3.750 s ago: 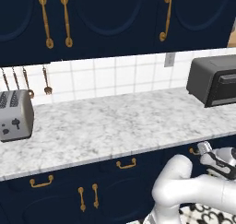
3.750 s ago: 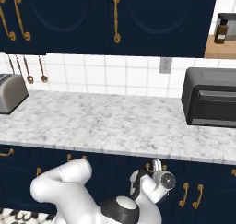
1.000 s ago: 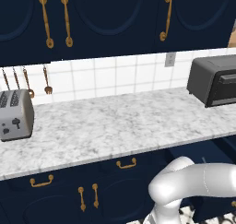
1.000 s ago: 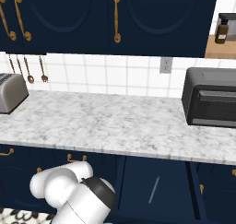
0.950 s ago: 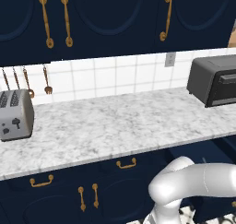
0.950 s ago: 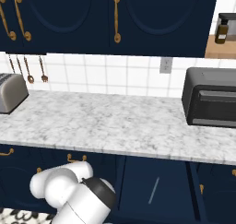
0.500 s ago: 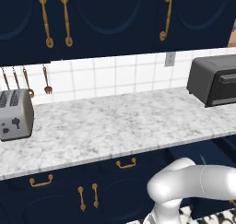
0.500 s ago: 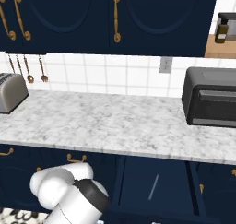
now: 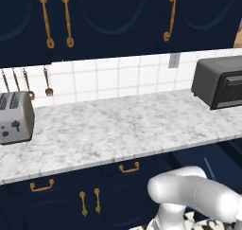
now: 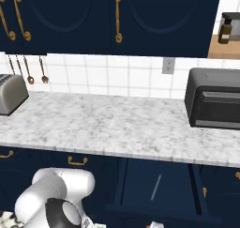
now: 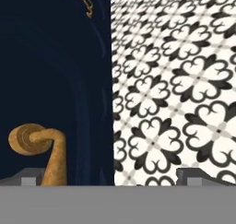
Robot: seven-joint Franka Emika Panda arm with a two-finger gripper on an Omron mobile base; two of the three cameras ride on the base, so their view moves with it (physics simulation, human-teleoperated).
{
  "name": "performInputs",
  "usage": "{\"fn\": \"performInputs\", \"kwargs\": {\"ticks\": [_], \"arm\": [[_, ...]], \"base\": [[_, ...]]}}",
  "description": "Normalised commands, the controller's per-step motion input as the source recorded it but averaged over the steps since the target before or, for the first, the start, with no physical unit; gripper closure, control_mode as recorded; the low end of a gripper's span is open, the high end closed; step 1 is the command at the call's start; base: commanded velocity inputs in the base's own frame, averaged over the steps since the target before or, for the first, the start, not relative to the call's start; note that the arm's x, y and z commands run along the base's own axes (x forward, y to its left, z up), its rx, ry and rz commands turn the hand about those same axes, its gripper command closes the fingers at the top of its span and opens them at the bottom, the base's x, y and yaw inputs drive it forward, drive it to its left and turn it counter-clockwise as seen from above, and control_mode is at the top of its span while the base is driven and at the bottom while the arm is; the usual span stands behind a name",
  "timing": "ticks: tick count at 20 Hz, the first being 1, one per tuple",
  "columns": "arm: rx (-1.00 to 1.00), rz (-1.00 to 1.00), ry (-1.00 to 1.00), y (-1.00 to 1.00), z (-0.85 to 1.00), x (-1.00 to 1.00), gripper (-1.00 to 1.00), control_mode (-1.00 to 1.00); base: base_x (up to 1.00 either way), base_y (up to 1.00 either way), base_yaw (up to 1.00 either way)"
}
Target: Take a straw from the drawer in front and place it inside the glass cup on the dining counter.
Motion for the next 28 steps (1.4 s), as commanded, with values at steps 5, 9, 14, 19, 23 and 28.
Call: {"fn": "performInputs", "kwargs": {"ticks": [5, 9, 14, 19, 23, 28], "arm": [[0.12, -0.06, -0.06, -0.16, 1.00, 0.00, -1.00, -1.00], [0.18, 0.00, 0.01, -0.23, 1.00, 0.01, -1.00, -1.00], [0.13, -0.02, 0.11, -0.09, 1.00, 0.01, -1.00, -1.00], [0.03, -0.06, 0.26, -0.01, 1.00, 0.31, -1.00, -1.00], [0.00, 0.00, 0.21, 0.00, 0.38, 0.34, -1.00, -1.00], [0.19, -0.06, -0.27, 0.00, 0.74, 0.05, -1.00, -1.00]], "base": [[0.00, 0.00, 0.00], [0.00, 0.00, 0.00], [0.00, 0.00, 0.00], [0.00, 0.00, 0.00], [0.00, 0.00, 0.00], [0.00, 0.00, 0.00]]}}
